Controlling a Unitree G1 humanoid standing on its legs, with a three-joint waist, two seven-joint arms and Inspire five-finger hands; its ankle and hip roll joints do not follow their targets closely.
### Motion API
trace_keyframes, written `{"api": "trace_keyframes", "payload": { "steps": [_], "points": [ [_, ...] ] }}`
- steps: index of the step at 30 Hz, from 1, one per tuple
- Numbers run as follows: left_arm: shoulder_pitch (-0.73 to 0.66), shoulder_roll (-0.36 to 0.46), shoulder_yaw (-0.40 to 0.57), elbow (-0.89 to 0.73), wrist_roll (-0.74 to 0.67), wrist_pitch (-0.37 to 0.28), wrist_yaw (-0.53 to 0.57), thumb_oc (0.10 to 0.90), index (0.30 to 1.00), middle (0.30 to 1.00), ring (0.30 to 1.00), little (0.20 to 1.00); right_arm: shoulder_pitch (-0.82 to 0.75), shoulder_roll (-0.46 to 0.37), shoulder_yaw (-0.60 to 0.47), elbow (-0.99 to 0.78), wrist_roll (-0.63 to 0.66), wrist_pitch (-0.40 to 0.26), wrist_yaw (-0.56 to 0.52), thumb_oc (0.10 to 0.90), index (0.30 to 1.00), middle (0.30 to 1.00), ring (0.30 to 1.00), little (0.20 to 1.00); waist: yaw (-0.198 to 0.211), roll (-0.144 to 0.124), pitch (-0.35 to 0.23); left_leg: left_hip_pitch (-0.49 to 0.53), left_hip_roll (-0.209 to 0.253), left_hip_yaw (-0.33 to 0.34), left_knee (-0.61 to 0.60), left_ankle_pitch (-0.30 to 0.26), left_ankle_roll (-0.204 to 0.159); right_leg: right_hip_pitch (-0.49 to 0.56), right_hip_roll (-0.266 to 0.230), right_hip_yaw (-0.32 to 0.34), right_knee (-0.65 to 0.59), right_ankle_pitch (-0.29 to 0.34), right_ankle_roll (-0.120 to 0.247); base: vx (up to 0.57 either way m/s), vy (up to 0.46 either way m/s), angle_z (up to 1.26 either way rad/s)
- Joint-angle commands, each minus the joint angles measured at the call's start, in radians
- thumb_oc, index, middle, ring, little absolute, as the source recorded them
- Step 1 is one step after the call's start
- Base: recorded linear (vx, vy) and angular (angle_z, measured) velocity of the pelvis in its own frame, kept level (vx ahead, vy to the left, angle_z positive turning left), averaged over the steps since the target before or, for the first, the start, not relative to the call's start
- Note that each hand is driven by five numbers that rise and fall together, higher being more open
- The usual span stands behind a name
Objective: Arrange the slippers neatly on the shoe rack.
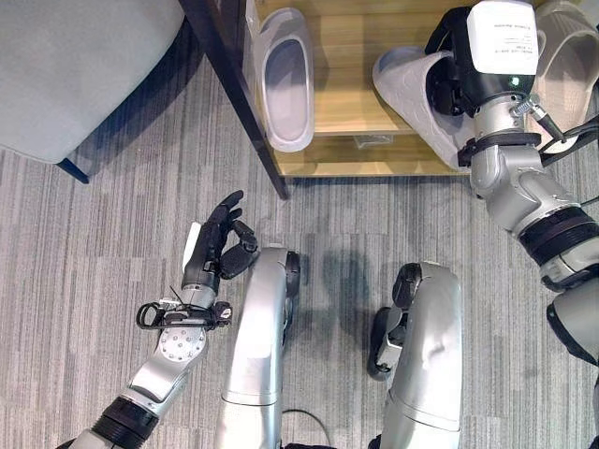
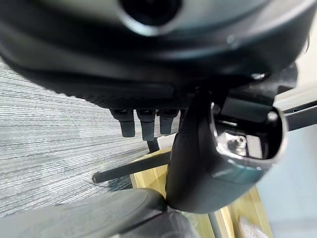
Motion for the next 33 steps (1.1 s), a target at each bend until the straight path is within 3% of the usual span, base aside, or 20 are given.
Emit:
{"api": "trace_keyframes", "payload": {
  "steps": [1,3,4,5,6,18,29,33],
  "points": [
    [0.059,0.034,-0.078,-0.1,0.02,-0.047,0.009,0.8,0.9,0.9,0.9,0.9,-0.187,0.005,-0.092,0.028,0.015,0.001,-0.12,0.4,0.3,0.3,0.3,0.3,0.08,0.009,-0.025,0.008,-0.029,0.005,0.049,-0.221,-0.006,-0.008,-0.082,-0.007,0.073,-0.048,-0.065,-0.01,-0.013,0.06],
    [0.04,0.031,-0.096,-0.114,0.019,-0.056,0.002,0.8,0.9,0.9,0.9,0.9,-0.188,0.028,-0.099,0.065,0.027,0.004,-0.14,0.4,0.3,0.3,0.3,0.3,0.095,0.016,-0.025,0.008,-0.038,0.003,0.038,-0.212,-0.009,0.009,-0.097,-0.015,0.064,-0.042,-0.065,-0.01,-0.026,0.11],
    [0.039,0.032,-0.097,-0.113,0.018,-0.056,0.002,0.8,0.9,0.9,0.9,0.9,-0.187,0.027,-0.1,0.065,0.028,0.004,-0.141,0.536,0.505,0.505,0.505,0.505,0.095,0.019,-0.025,0.008,-0.04,0.0,0.037,-0.21,-0.009,0.012,-0.099,-0.018,0.062,-0.042,-0.065,-0.02,-0.039,0.21],
    [0.035,0.033,-0.101,-0.119,0.016,-0.059,-0.001,0.8,0.9,0.9,0.9,0.9,-0.191,0.024,-0.104,0.071,0.022,0.003,-0.143,0.72,0.78,0.78,0.78,0.78,0.1,0.02,-0.025,0.008,-0.045,0.0,0.035,-0.211,-0.01,0.016,-0.102,-0.021,0.061,-0.04,-0.066,-0.02,-0.056,0.23],
    [0.035,0.032,-0.105,-0.132,0.009,-0.068,-0.005,0.8,0.9,0.9,0.9,0.9,-0.187,0.028,-0.119,0.074,0.038,0.0,-0.152,0.8,0.9,0.9,0.9,0.9,0.106,0.024,-0.025,0.008,-0.051,0.0,0.032,-0.209,-0.014,0.024,-0.108,-0.026,0.055,-0.032,-0.066,-0.03,-0.061,0.2],
    [0.013,0.031,-0.138,-0.123,-0.005,-0.054,-0.008,0.8,0.9,0.9,0.9,0.9,-0.2,0.084,-0.146,0.041,0.196,-0.093,-0.168,0.8,0.9,0.9,0.9,0.9,0.107,0.023,-0.025,0.008,-0.05,-0.005,0.061,-0.225,-0.024,0.013,-0.112,-0.028,0.091,-0.037,-0.086,-0.01,-0.007,0.08],
    [0.049,0.042,-0.081,-0.093,-0.012,-0.022,-0.017,0.8,0.9,0.9,0.9,0.9,-0.146,0.049,-0.145,-0.101,0.328,-0.154,-0.072,0.8,0.9,0.9,0.9,0.9,0.066,-0.015,-0.025,0.008,-0.029,0.012,0.084,-0.225,-0.03,-0.013,-0.098,-0.009,0.122,-0.045,-0.091,-0.01,0.001,-0.06],
    [0.082,0.056,-0.051,-0.096,-0.01,-0.011,-0.029,0.8,0.9,0.9,0.9,0.9,-0.111,0.001,-0.121,-0.185,0.342,-0.169,-0.016,0.8,0.9,0.9,0.9,0.9,0.052,-0.021,-0.025,0.008,-0.029,0.011,0.093,-0.226,-0.029,-0.013,-0.095,-0.007,0.127,-0.048,-0.093,-0.01,-0.001,-0.02]
  ]
}}
